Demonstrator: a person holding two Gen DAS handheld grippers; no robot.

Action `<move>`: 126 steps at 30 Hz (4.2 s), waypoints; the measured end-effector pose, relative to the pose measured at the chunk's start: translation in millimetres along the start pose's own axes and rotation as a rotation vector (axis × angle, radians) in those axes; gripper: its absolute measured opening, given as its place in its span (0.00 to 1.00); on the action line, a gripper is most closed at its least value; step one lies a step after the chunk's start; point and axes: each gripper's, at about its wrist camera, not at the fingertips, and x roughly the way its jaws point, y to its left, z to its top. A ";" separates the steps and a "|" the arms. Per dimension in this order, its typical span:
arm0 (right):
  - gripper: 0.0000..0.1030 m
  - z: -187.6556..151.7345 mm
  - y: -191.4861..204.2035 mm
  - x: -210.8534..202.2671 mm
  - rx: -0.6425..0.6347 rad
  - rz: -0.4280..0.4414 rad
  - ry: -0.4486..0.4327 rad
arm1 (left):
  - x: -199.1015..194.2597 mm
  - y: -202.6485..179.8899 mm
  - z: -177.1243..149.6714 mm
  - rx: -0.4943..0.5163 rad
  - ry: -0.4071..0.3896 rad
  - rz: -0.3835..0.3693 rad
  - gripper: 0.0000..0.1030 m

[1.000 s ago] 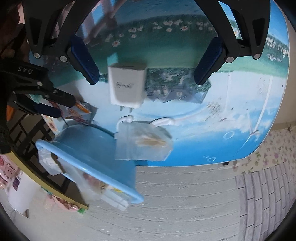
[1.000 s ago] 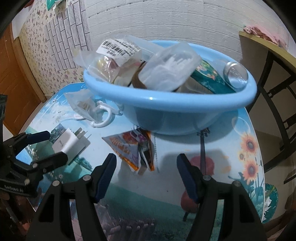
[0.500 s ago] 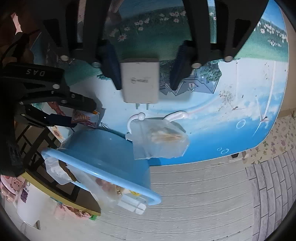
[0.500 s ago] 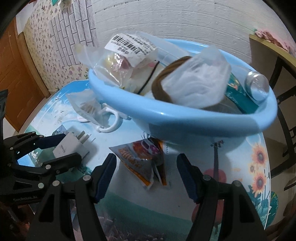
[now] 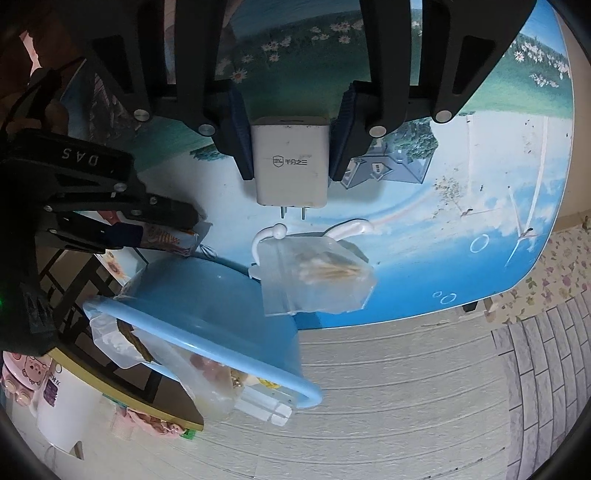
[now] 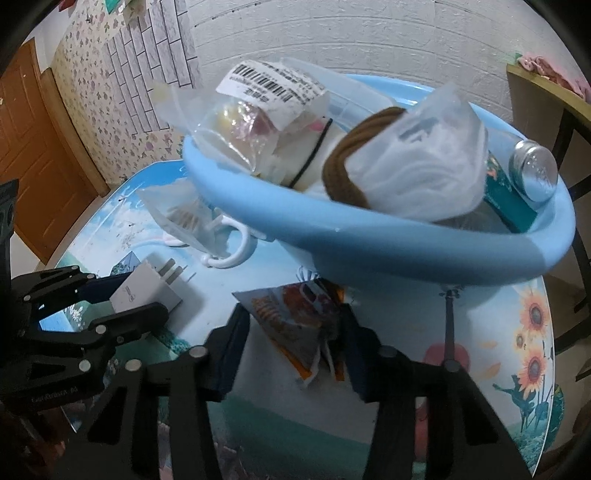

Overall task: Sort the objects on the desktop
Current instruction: 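Grasp the white charger with the left tool while the right tool grasps the snack packet, then lift the charger and snack packet and carry both over the basin, then lower the charger and packet into the basin and open both tools, then withdraw both tools from the basin back over the table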

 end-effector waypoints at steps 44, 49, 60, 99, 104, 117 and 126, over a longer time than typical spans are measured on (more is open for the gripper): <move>0.31 21.8 2.2 -132.9 -0.017 0.043 -0.324 | -92.0 -42.4 75.8 0.075 -0.261 -0.041 0.38; 0.31 32.4 -24.6 -130.0 0.017 0.001 -0.338 | -77.9 -58.2 92.3 0.107 -0.257 -0.063 0.38; 0.31 64.2 -69.0 -102.6 0.057 -0.029 -0.337 | -37.2 -84.5 120.7 0.166 -0.232 -0.094 0.38; 0.50 47.6 -70.1 -102.5 0.131 -0.061 -0.315 | -58.8 -35.0 90.1 0.089 -0.243 -0.024 0.82; 0.50 33.0 -57.5 -103.5 0.154 -0.074 -0.297 | -71.0 -15.4 69.8 0.051 -0.234 0.010 0.89; 0.50 -7.0 -17.1 -100.4 0.167 -0.031 -0.231 | -77.4 14.7 18.5 0.004 -0.171 0.051 0.93; 0.50 -18.8 10.0 -84.4 0.101 -0.038 -0.159 | -74.3 22.3 3.3 -0.015 -0.136 0.038 0.93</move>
